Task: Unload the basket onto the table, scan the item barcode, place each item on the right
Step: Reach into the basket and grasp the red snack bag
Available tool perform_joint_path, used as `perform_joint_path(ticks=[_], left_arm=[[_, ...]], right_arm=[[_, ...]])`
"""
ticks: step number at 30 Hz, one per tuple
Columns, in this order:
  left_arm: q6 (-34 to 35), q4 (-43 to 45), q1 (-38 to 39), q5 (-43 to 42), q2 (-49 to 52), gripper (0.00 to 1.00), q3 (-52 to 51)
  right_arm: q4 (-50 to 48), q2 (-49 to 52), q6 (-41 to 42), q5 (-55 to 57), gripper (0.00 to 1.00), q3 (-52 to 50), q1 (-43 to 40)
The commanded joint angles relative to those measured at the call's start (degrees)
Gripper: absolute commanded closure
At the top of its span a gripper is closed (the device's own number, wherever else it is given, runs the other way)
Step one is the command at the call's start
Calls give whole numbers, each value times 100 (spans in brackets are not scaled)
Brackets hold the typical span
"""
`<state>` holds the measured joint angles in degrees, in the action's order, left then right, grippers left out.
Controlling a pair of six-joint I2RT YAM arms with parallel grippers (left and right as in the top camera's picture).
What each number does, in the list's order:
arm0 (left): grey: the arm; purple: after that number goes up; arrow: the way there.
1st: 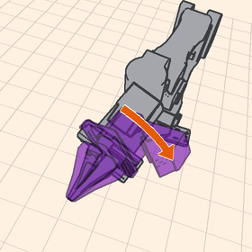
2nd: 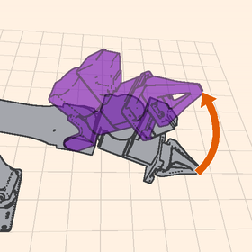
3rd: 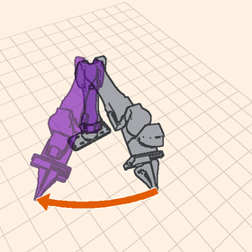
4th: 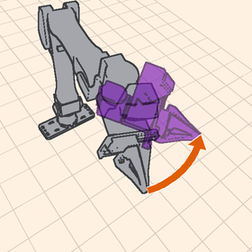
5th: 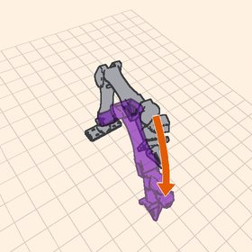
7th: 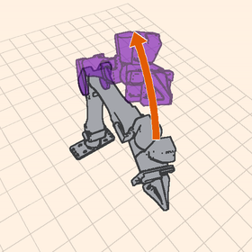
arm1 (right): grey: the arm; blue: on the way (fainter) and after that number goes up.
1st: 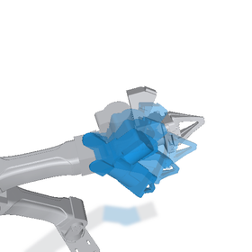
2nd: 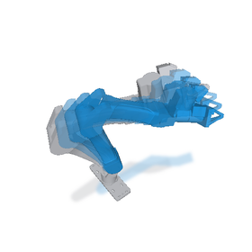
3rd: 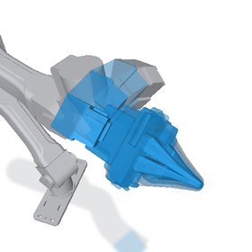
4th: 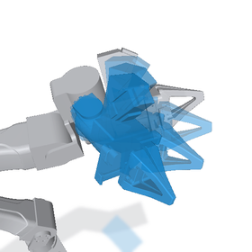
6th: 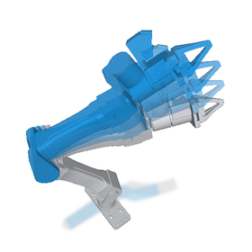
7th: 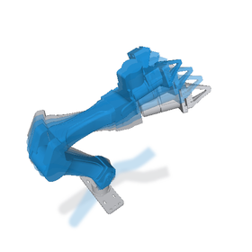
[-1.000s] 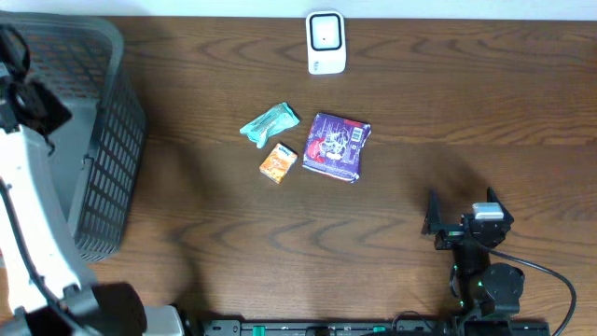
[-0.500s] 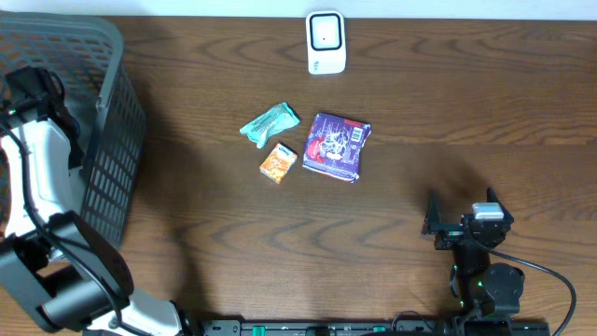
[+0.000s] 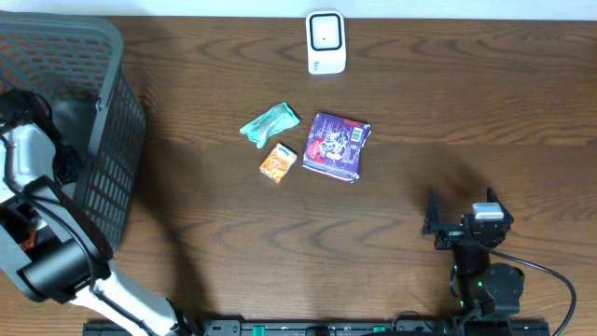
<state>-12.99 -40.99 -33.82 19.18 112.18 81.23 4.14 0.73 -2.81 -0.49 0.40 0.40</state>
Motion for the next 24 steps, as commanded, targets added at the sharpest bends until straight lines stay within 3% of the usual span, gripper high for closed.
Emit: perform_joint_path(ticks=[1,4,13,24], left_arm=[[-466,155,-87,59,221,28,-17],[-824,221,-149,59,339,32,-17],[-1213,509,-264,723,376,32,-17],[-1744,686,-595,-339,380,32,-50]], right_arm=[[35,-9,-68,-9,1,0,31],[37,-9,-68,-7,1,0,31],[37,-9,-68,-7,1,0,31],[35,-9,-68,-7,1,0,31]])
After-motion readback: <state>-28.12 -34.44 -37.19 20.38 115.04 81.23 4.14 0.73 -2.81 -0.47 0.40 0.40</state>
